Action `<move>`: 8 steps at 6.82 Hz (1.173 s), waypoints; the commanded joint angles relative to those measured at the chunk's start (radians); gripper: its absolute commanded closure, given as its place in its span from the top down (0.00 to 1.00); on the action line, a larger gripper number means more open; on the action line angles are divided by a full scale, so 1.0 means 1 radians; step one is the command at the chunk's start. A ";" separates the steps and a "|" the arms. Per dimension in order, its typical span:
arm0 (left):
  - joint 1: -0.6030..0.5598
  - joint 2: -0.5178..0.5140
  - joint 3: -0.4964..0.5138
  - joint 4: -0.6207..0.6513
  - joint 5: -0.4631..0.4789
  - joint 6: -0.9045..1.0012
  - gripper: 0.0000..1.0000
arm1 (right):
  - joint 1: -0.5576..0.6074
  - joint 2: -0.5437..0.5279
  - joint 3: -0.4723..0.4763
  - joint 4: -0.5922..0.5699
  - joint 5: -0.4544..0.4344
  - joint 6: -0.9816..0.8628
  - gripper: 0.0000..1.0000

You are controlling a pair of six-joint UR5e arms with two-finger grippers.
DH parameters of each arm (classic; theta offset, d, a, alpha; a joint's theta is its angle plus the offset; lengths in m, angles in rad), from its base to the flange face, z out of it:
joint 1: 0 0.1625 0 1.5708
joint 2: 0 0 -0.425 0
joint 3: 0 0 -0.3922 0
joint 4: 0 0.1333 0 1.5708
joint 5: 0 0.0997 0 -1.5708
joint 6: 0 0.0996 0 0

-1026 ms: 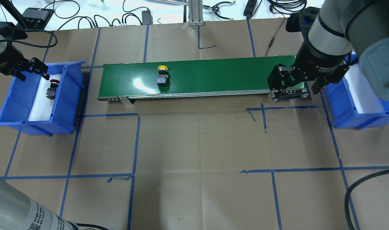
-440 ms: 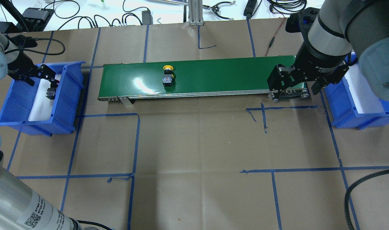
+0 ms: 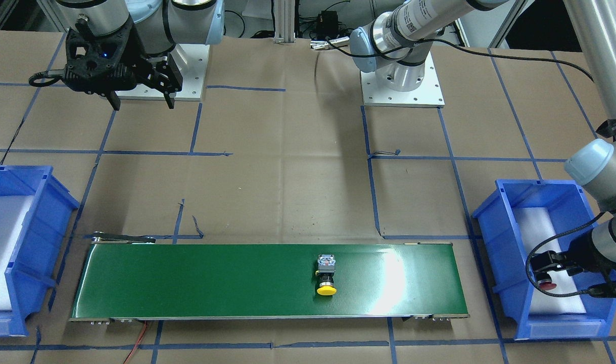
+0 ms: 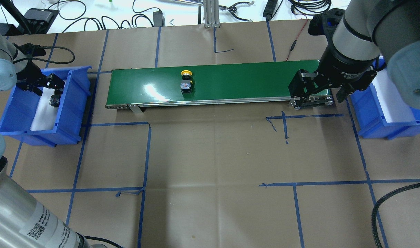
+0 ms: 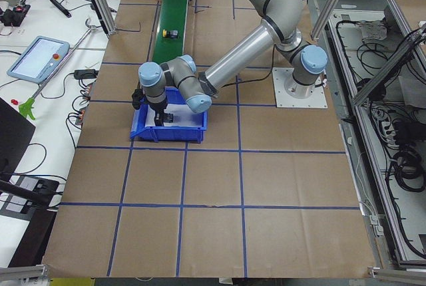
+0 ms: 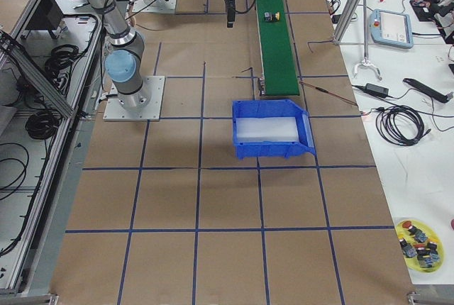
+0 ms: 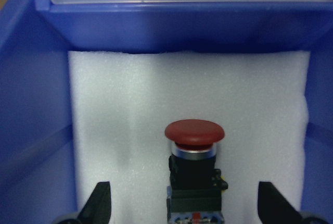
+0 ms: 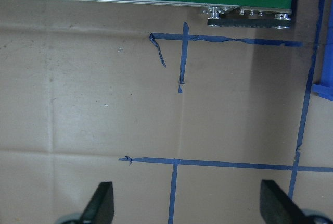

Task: Transport two buttons from left to right
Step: 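Lower the left gripper, grasp the red-capped button and lift it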

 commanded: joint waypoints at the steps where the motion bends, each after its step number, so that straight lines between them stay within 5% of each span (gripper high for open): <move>1: -0.007 -0.010 0.001 0.010 0.000 -0.007 1.00 | 0.000 0.000 0.001 0.000 0.001 0.000 1.00; 2: -0.007 -0.012 0.001 0.010 -0.001 -0.005 0.99 | 0.000 0.001 0.001 0.000 0.001 0.000 1.00; 3: -0.007 -0.012 0.001 0.010 -0.005 -0.007 0.81 | 0.000 0.001 0.003 0.000 0.001 0.000 1.00; 4: -0.007 -0.014 0.006 0.010 -0.005 -0.015 0.50 | 0.000 0.001 0.001 0.000 0.001 0.000 1.00; 6: -0.009 -0.007 0.010 -0.001 -0.003 -0.024 0.08 | 0.000 0.000 0.003 0.000 0.001 0.000 1.00; 8: -0.012 0.009 0.018 -0.010 -0.002 -0.032 0.00 | 0.000 0.001 0.003 0.000 0.001 0.000 1.00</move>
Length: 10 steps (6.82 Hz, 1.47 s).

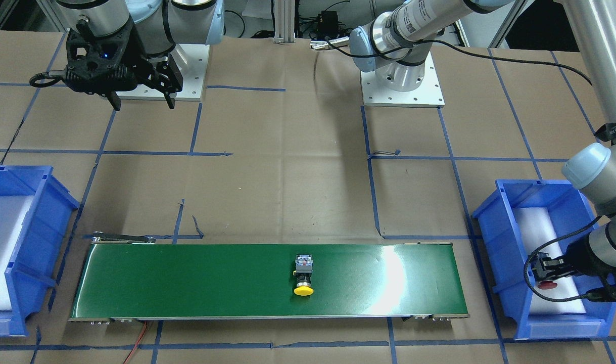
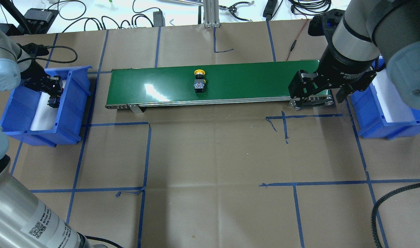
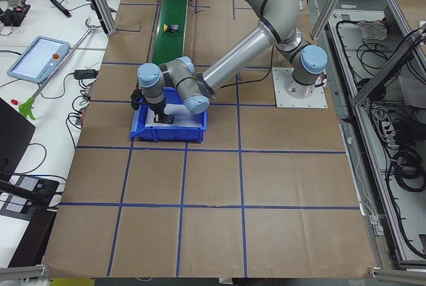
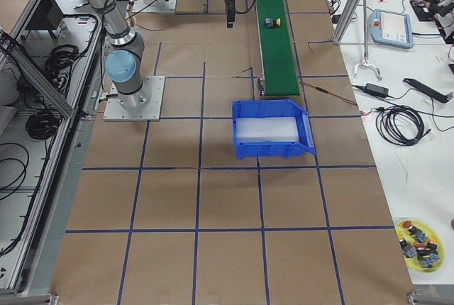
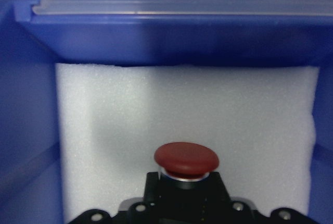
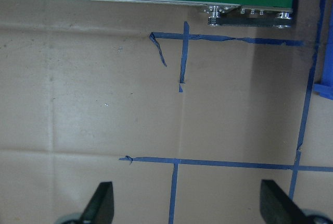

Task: Transport two buttons from left to right
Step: 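Lower the left gripper, grasp the red-capped button and lift it, then carry the red button to the belt while the right gripper reaches the yellow one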

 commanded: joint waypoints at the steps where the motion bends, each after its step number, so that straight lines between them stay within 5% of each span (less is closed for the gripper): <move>1: -0.003 0.064 0.027 -0.094 0.002 -0.003 0.00 | 0.000 0.001 0.001 0.000 0.000 0.000 1.00; 5: -0.001 0.305 0.064 -0.368 0.027 -0.003 0.00 | 0.002 0.001 0.009 -0.018 0.003 0.000 1.00; 7: -0.029 0.309 0.083 -0.381 0.022 -0.030 0.00 | 0.002 0.001 0.007 -0.026 0.005 0.000 1.00; 10: -0.239 0.298 0.103 -0.378 0.028 -0.244 0.00 | 0.000 0.029 0.027 -0.161 0.002 -0.002 1.00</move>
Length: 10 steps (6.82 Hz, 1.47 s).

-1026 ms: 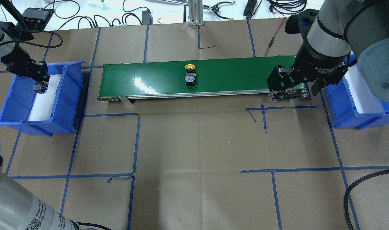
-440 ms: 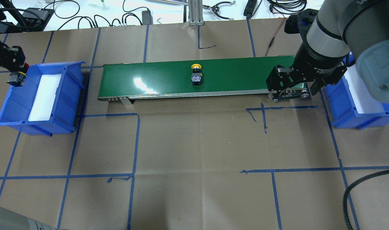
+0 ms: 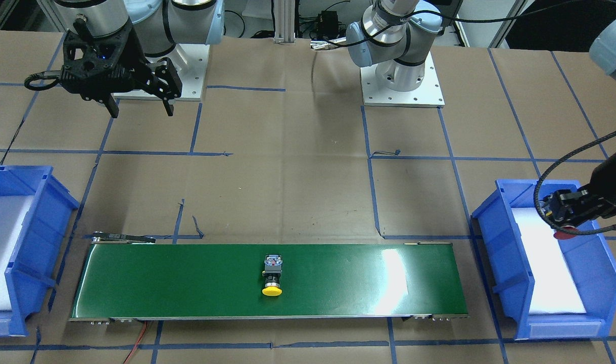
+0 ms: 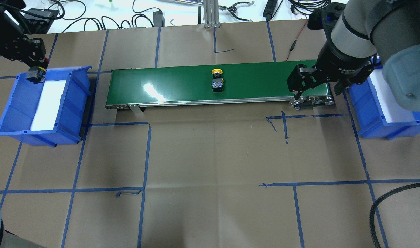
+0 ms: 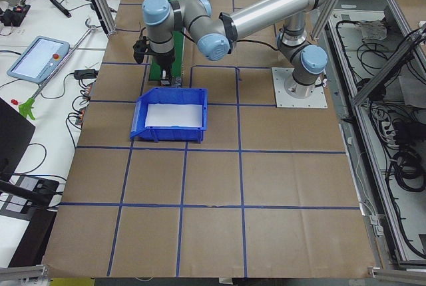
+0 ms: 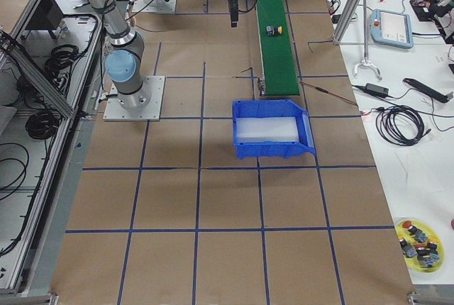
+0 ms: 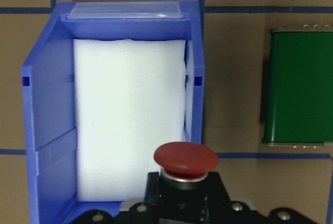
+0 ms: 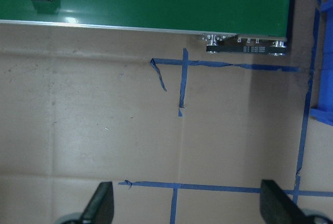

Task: Transport two buttons from left to right
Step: 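Carry the red button to the belt while the right gripper reaches the yellow one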

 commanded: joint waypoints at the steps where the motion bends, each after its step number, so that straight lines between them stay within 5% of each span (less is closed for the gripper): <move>1: -0.134 -0.012 0.005 0.000 -0.002 -0.164 0.00 | -0.001 0.084 0.045 -0.158 0.000 0.001 1.00; 4: -0.262 -0.041 -0.004 0.024 -0.003 -0.312 0.00 | -0.001 0.203 0.050 -0.394 0.001 0.033 1.00; 8: -0.271 -0.160 -0.024 0.163 -0.002 -0.306 0.00 | 0.002 0.373 0.036 -0.583 0.001 0.098 1.00; 10: -0.271 -0.211 -0.053 0.266 0.000 -0.304 0.00 | 0.003 0.410 0.033 -0.623 0.144 0.150 1.00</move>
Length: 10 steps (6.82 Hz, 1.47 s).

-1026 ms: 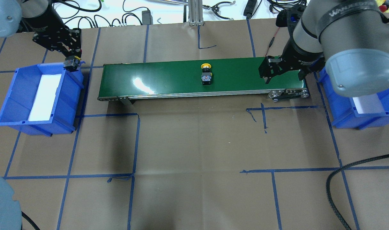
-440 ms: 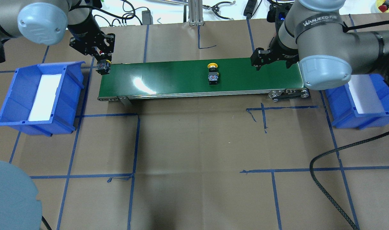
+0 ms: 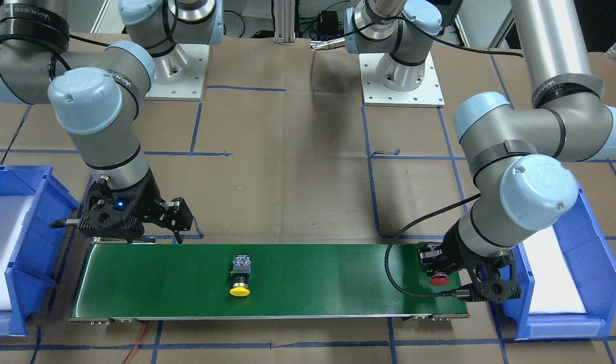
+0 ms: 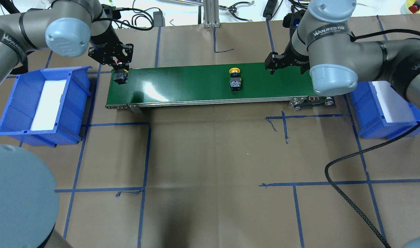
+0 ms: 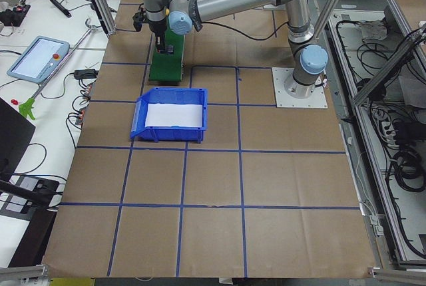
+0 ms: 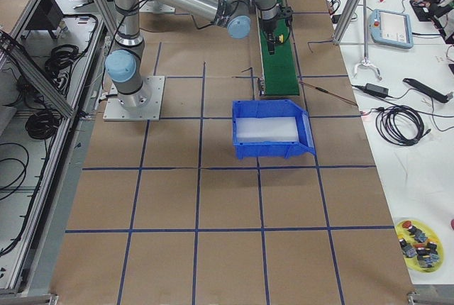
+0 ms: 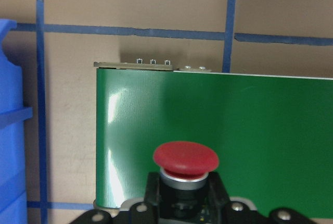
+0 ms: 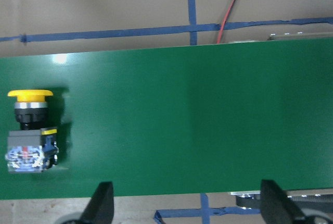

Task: Transport two buttons from left to right
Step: 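Carry the red button to the belt while the right gripper reaches the yellow one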

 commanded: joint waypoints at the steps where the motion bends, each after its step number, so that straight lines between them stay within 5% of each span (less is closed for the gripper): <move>1: -0.001 -0.038 -0.053 0.122 0.001 0.002 0.00 | 0.001 0.028 -0.004 -0.010 0.120 0.019 1.00; 4: -0.001 -0.040 -0.090 0.135 0.003 0.000 0.00 | -0.001 0.070 -0.032 -0.014 0.105 0.010 1.00; 5: -0.001 -0.040 -0.087 0.136 0.003 0.000 0.26 | 0.002 0.121 -0.076 -0.007 0.108 0.006 1.00; 6: 0.001 -0.040 -0.087 0.136 0.001 -0.003 0.90 | 0.002 0.143 -0.082 -0.007 0.104 0.014 1.00; 7: -0.001 -0.038 -0.073 0.131 0.004 -0.008 1.00 | 0.002 0.143 -0.084 -0.007 0.105 0.028 1.00; 10: 0.001 0.023 -0.052 0.077 0.003 -0.008 1.00 | 0.005 0.146 -0.081 -0.005 0.107 0.112 1.00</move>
